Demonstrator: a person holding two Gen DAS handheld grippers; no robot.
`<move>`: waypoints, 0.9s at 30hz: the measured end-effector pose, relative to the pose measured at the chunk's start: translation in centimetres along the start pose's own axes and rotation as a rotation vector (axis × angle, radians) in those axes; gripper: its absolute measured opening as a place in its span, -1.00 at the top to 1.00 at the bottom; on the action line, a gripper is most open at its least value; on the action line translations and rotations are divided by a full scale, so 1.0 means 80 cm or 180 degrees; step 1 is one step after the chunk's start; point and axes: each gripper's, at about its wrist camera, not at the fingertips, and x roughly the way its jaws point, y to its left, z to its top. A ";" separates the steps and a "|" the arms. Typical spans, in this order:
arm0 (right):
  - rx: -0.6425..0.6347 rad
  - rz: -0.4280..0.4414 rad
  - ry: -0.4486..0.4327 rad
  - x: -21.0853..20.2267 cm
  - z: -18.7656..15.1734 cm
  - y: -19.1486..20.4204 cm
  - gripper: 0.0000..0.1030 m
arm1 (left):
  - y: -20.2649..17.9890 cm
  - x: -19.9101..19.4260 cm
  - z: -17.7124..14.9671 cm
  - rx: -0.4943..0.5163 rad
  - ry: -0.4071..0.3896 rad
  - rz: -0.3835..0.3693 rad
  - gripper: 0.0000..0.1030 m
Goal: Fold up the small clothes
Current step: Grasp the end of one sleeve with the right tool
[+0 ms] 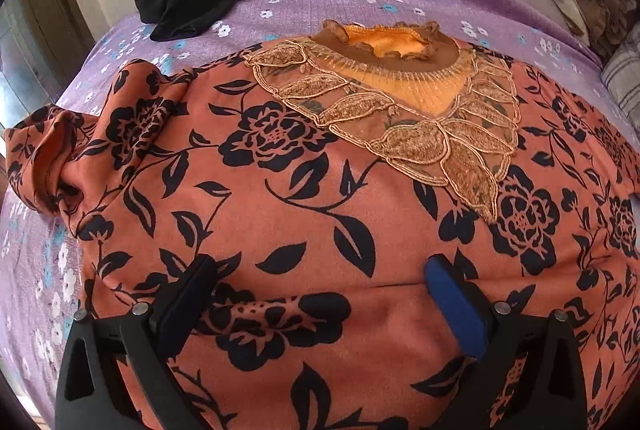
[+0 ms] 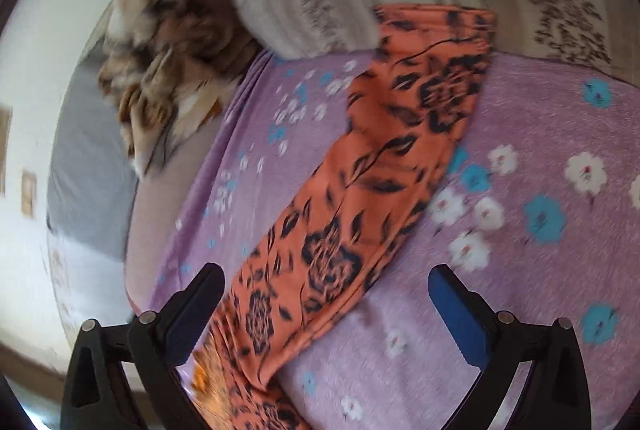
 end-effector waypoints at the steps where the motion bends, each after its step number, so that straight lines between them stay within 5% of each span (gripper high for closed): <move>1: 0.0116 0.0030 -0.0074 -0.004 0.020 -0.014 -0.98 | 0.001 0.003 0.000 -0.0034 0.0007 -0.0017 -1.00; 8: 0.0380 -0.0019 -0.0234 0.022 0.097 -0.058 -0.36 | 0.000 0.007 0.000 -0.0064 0.0010 0.0021 -1.00; 15: -0.0207 -0.0301 -0.0535 0.054 0.109 -0.023 -0.35 | 0.001 0.009 0.004 -0.0092 0.0041 0.0015 -1.00; 16: -0.0262 -0.0336 -0.0574 0.058 0.109 -0.019 -0.22 | 0.001 0.009 0.004 -0.0091 0.0045 0.0015 -1.00; 20: -0.0219 -0.0332 -0.0510 0.070 0.106 -0.030 0.86 | 0.002 0.008 0.014 -0.0069 0.0217 0.0049 -1.00; 22: -0.0310 -0.0253 -0.0523 0.062 0.095 -0.015 0.87 | -0.001 0.001 0.020 -0.0002 0.0217 0.0104 -1.00; 27: -0.0734 0.0317 -0.0555 0.033 0.055 0.067 0.88 | -0.003 -0.046 0.029 0.0123 -0.0336 0.0304 -1.00</move>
